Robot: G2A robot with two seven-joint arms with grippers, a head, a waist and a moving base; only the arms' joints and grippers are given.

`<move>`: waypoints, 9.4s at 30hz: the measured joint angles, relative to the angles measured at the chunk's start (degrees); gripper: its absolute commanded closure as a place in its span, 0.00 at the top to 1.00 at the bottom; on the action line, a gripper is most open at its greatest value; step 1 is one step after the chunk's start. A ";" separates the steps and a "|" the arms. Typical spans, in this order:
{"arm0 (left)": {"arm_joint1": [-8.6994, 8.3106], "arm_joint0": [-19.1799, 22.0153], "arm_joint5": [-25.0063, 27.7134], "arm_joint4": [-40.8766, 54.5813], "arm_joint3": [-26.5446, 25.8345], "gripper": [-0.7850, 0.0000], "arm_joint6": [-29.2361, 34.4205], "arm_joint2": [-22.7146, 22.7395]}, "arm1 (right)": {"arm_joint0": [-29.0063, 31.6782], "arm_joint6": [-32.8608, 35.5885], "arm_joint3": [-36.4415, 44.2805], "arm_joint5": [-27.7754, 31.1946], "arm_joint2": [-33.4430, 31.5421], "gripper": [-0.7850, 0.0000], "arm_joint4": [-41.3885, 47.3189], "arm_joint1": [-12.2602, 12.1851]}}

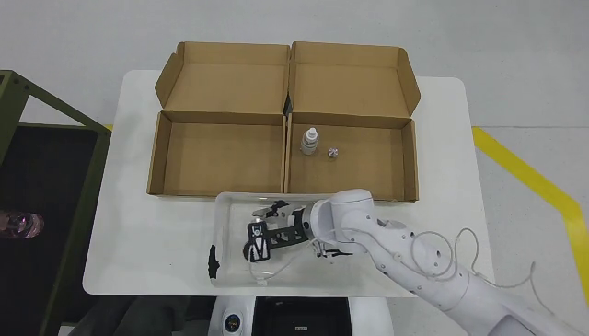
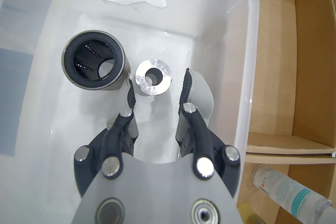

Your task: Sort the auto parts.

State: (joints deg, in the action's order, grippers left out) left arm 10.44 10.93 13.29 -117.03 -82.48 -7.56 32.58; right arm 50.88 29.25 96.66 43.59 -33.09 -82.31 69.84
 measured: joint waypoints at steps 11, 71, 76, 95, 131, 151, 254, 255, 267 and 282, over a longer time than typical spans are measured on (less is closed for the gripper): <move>0.00 0.00 0.00 0.00 0.00 1.00 0.00 0.00 | -1.92 0.12 -2.72 0.04 2.46 0.44 0.08 1.96; 0.00 0.00 0.00 0.00 0.00 1.00 0.00 0.00 | 4.29 -8.29 8.18 6.48 -10.09 0.00 4.22 0.59; 0.00 0.00 0.00 0.00 0.00 1.00 0.00 0.00 | 4.48 -9.42 8.94 6.52 -12.39 0.00 4.65 0.16; 0.00 0.00 0.00 0.00 0.00 1.00 0.00 0.00 | 2.85 -12.18 5.90 4.77 -15.51 0.00 7.61 0.02; 0.00 0.00 0.00 0.00 0.00 1.00 0.00 0.00 | -18.98 -7.57 -25.59 -6.63 -2.22 0.00 14.90 9.80; 0.00 0.00 0.00 0.00 0.00 1.00 0.00 0.00 | -24.44 -4.91 -37.96 -10.26 3.32 0.10 12.93 15.64; 0.00 0.00 0.00 0.00 0.00 1.00 0.00 0.00 | 13.42 -8.06 1.06 9.42 -9.02 0.56 -4.47 3.62; 0.00 0.00 0.00 0.00 0.00 1.00 0.00 0.00 | 13.08 -8.18 0.65 9.25 -8.69 0.56 -4.53 3.72; 0.00 0.00 0.00 0.00 0.00 1.00 0.00 0.00 | 9.04 -9.21 -4.09 7.65 -4.65 0.58 -4.24 5.20; 0.00 0.00 0.00 0.00 0.00 1.00 0.00 0.00 | 7.40 -12.41 -6.28 8.54 -3.28 0.00 -2.08 5.77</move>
State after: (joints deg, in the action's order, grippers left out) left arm 10.44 10.93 13.29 -117.03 -82.48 -7.56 32.58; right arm 58.28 16.84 90.38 52.13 -36.38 -84.39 75.62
